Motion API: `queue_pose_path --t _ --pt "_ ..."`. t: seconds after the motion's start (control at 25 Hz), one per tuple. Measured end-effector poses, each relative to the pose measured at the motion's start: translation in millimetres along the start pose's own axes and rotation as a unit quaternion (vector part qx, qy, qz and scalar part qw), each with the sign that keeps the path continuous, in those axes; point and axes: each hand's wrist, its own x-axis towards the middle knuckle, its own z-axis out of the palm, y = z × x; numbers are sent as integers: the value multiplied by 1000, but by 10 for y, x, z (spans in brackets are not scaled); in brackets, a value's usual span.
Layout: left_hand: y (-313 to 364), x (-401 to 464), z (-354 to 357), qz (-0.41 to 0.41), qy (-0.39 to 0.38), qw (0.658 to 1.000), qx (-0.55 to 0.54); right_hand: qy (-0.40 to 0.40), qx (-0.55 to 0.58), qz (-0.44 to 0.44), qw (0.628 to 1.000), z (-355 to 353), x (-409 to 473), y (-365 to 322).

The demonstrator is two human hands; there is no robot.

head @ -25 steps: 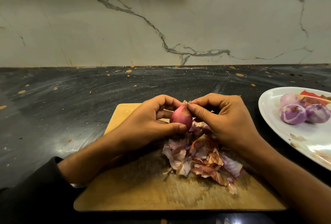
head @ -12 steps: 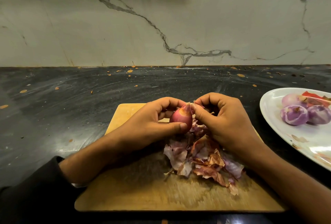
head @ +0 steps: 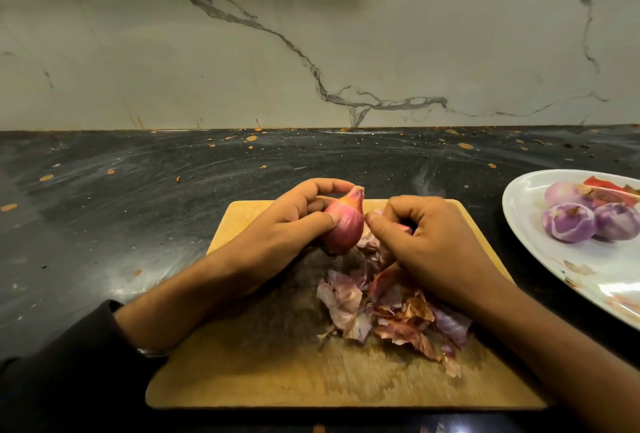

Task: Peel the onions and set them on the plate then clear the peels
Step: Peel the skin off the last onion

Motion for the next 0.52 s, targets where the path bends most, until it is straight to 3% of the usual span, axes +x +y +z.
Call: queue_pose_path --t 0.08,0.32,0.52 --pt "3 6 2 2 2 1000 1 -19 -6 -2 1000 6 -6 -6" --pt "12 -19 32 -2 -21 1000 -4 -11 128 26 991 -15 1 -44" --pt "24 -25 29 -3 -34 999 20 -16 124 12 992 -36 16 -41"
